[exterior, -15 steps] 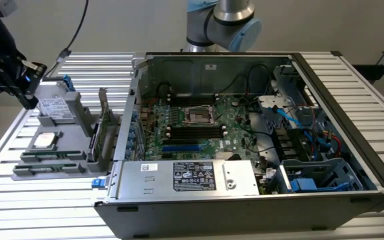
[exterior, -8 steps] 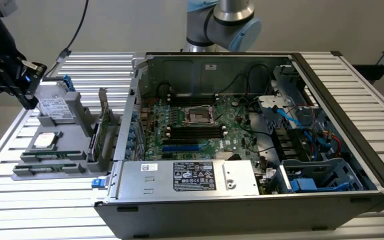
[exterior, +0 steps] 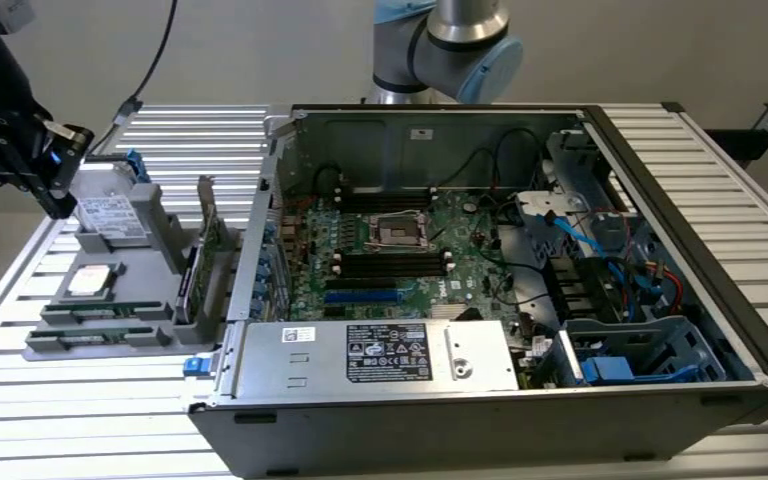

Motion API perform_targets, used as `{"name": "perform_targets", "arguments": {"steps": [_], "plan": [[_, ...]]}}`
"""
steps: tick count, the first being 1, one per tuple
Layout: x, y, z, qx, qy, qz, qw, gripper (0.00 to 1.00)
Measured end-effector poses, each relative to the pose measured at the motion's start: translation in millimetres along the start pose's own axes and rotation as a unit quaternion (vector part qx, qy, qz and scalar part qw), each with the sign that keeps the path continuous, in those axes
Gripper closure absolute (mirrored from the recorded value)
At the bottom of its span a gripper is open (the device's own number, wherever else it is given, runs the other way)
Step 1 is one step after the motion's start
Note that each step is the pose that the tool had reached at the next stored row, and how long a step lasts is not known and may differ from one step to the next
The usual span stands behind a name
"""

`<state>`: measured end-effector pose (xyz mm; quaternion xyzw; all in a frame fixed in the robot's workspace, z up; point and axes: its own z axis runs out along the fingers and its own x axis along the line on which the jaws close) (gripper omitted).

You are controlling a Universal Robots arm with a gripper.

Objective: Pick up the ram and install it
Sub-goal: 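Pick up the ram and move it above insertion slot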

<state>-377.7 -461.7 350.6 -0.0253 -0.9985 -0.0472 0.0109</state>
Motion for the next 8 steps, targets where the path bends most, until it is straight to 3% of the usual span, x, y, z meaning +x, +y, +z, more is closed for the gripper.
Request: {"name": "perform_targets", "arguments": {"steps": [4,8], "plan": [[0.2,0.0,0.5,0.0007,0.0028,-0.030,0.9995,0.90],[0.2,-0.1,1.2,0.0016,0.0062,-0.066,0.9978,0.90]]}}
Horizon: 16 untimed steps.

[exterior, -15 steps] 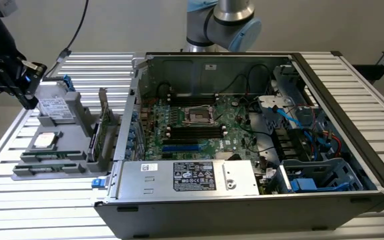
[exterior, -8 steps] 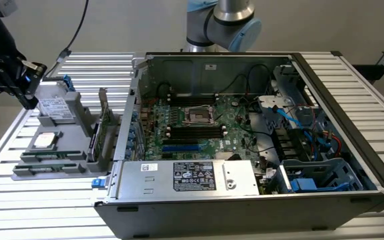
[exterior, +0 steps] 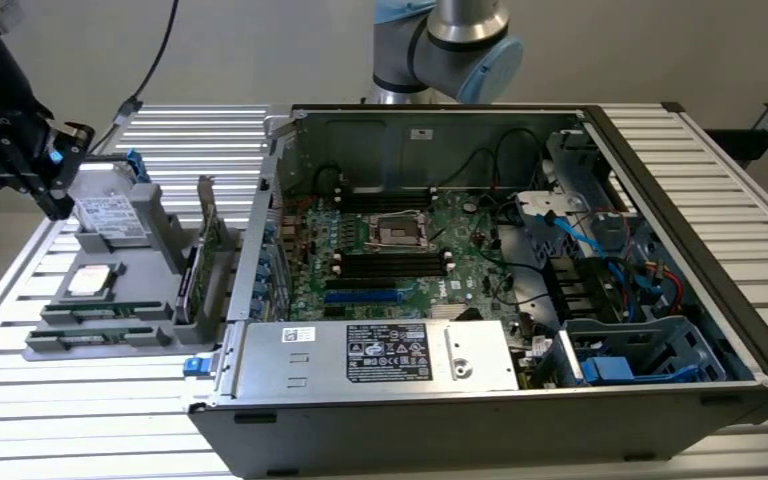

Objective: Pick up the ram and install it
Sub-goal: 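Pick up the ram and move it above insertion slot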

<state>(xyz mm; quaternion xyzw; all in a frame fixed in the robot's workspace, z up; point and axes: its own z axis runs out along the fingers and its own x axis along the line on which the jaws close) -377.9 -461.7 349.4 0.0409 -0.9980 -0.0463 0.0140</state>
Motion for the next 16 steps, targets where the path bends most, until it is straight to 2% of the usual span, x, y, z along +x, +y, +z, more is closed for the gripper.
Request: {"name": "perform_targets", "arguments": {"steps": [4,8,12,16], "plan": [[0.0,-0.1,0.9,0.0009,0.0035,-0.037,0.9993,0.90],[-0.1,-0.2,2.0,0.0018,0.0069,-0.073,0.9973,0.90],[-0.1,-0.3,3.2,0.0026,0.0103,-0.109,0.9940,0.90],[-0.1,-0.4,4.3,0.0035,0.0137,-0.145,0.9894,0.90]]}}
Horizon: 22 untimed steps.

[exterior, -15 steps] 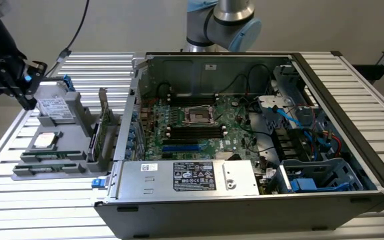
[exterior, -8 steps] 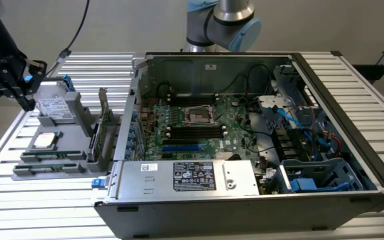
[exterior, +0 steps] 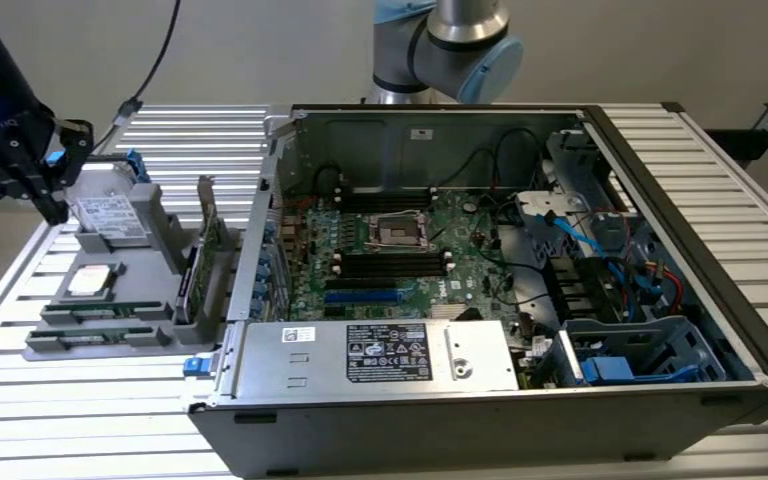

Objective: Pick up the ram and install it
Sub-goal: 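Pick up the ram and move it above insertion slot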

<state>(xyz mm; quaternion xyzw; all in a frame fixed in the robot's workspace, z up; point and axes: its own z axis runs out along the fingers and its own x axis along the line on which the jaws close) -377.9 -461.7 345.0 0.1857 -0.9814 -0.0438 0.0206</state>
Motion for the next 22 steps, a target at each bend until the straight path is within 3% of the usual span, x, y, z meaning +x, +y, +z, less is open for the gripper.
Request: {"name": "perform_targets", "arguments": {"steps": [5,11,16,22], "plan": [[-0.1,-0.2,2.1,0.0011,0.0044,-0.045,0.9990,0.90],[-0.2,-0.8,7.3,0.0022,0.0097,-0.099,0.9950,0.90],[-0.3,-1.1,11.6,0.0032,0.0142,-0.144,0.9895,0.90],[-0.5,-1.7,17.4,0.0044,0.0194,-0.197,0.9801,0.90]]}}
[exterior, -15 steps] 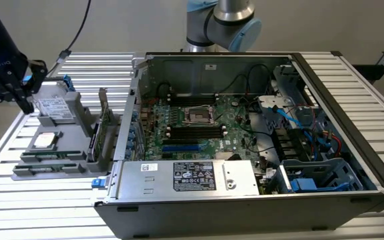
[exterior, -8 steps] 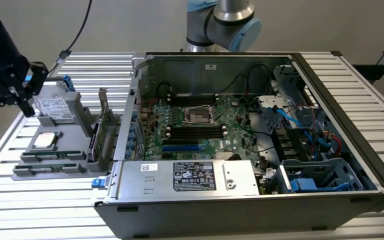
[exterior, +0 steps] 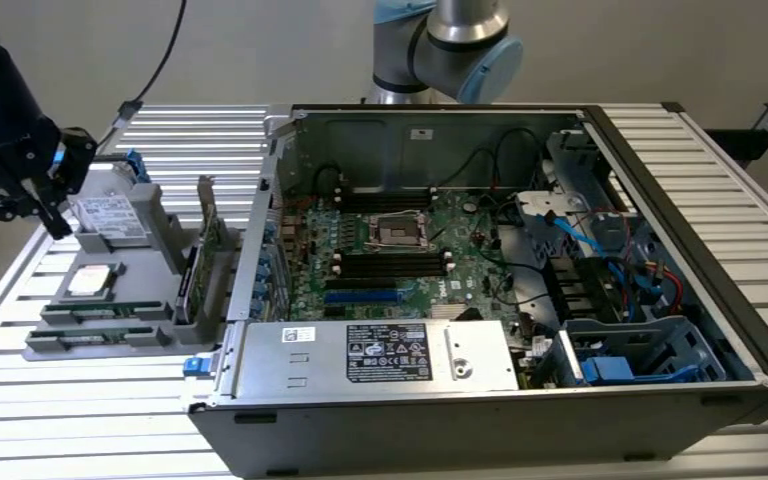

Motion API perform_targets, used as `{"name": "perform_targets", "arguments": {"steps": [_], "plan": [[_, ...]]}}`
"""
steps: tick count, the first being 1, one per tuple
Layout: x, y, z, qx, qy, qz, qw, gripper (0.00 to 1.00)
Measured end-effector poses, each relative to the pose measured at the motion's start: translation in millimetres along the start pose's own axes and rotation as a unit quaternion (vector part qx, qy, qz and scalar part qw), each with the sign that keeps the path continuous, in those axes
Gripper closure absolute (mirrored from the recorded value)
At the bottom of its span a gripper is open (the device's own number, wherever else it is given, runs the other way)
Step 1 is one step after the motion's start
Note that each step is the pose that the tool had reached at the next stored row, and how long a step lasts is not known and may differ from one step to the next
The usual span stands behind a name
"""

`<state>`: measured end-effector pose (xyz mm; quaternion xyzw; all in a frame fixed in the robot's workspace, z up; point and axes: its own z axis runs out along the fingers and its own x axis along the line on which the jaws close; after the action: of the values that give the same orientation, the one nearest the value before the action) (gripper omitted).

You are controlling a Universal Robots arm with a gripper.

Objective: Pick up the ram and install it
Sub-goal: 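Pick up the ram and move it above insertion slot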

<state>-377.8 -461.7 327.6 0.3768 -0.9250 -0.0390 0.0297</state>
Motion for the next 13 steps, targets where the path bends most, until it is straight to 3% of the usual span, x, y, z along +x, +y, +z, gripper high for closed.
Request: {"name": "perform_targets", "arguments": {"steps": [3,7,13], "plan": [[-0.1,-0.4,3.6,0.0008,0.0032,-0.033,0.9994,0.90],[-0.2,-0.7,7.5,0.0018,0.0067,-0.069,0.9976,0.90],[-0.4,-1.4,14.8,0.0032,0.0118,-0.124,0.9923,0.90]]}}
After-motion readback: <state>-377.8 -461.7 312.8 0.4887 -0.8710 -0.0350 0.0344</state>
